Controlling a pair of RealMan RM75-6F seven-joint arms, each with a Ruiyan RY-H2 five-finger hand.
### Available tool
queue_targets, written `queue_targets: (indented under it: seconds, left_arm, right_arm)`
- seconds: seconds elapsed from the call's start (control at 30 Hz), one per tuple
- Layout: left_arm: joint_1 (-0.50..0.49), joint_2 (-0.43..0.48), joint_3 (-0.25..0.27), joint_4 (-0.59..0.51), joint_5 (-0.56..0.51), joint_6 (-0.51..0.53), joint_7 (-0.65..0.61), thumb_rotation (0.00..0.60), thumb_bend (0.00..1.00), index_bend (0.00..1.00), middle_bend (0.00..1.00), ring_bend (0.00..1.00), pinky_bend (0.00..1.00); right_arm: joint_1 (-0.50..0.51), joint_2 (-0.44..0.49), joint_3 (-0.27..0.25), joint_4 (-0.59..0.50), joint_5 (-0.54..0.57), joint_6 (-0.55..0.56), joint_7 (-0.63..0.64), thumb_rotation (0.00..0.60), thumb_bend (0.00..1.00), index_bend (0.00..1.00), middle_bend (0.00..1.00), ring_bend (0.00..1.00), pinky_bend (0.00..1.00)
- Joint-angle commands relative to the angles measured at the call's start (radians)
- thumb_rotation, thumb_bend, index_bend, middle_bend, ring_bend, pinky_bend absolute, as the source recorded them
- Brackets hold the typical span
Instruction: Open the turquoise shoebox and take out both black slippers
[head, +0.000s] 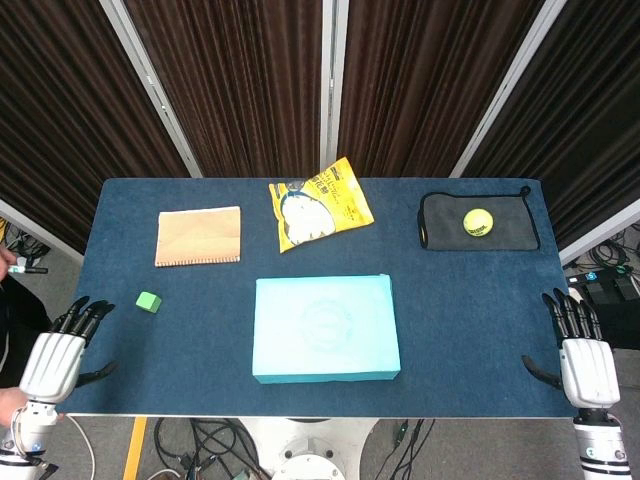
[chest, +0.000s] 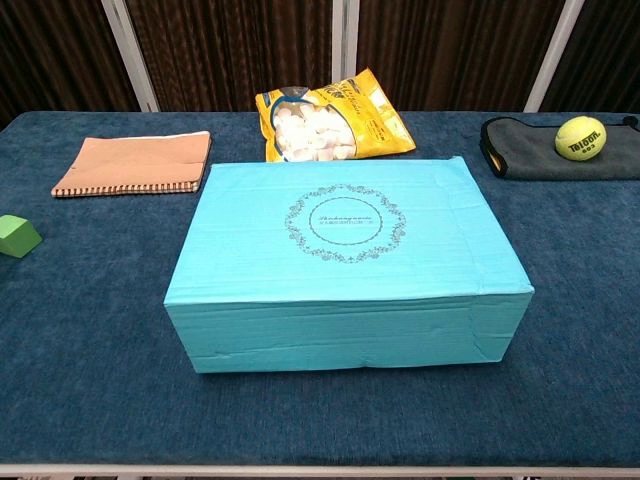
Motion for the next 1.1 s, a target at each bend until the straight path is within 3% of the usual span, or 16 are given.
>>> queue_targets:
  seconds: [0.03,0.4,0.77,1.1]
  left_arm:
    - [0.000,-0.001,0.000,0.001,0.000,0.000,0.000,0.600,0.01,0.16,0.16,0.08,0.29]
    - [-0.004,-0.004,0.000,0.009,-0.007,-0.014,-0.007,0.600,0.01,0.16,0.16,0.08,0.29]
    - [0.006,0.007,-0.001,0.025,-0.006,0.009,-0.024,0.600,0.01,0.16,0.16,0.08,0.29]
    - [0.004,-0.006,-0.001,0.041,-0.012,-0.002,-0.025,0.600,0.01,0.16,0.16,0.08,0.29]
  right_arm:
    - [0.000,-0.001,-0.001,0.001,0.000,-0.001,-0.001,0.600,0.08,0.00,0.00,0.00,0.00]
    - [0.043,-0.019,0.001,-0.004,-0.024,-0.045,-0.066,0.600,0.08,0.00,0.00,0.00,0.00]
    - [0.163,-0.120,0.020,0.026,-0.087,-0.140,-0.170,0.600,0.08,0.00,0.00,0.00,0.00]
    - [0.267,-0.211,0.008,0.101,-0.144,-0.217,-0.119,0.600,0.08,0.00,0.00,0.00,0.00]
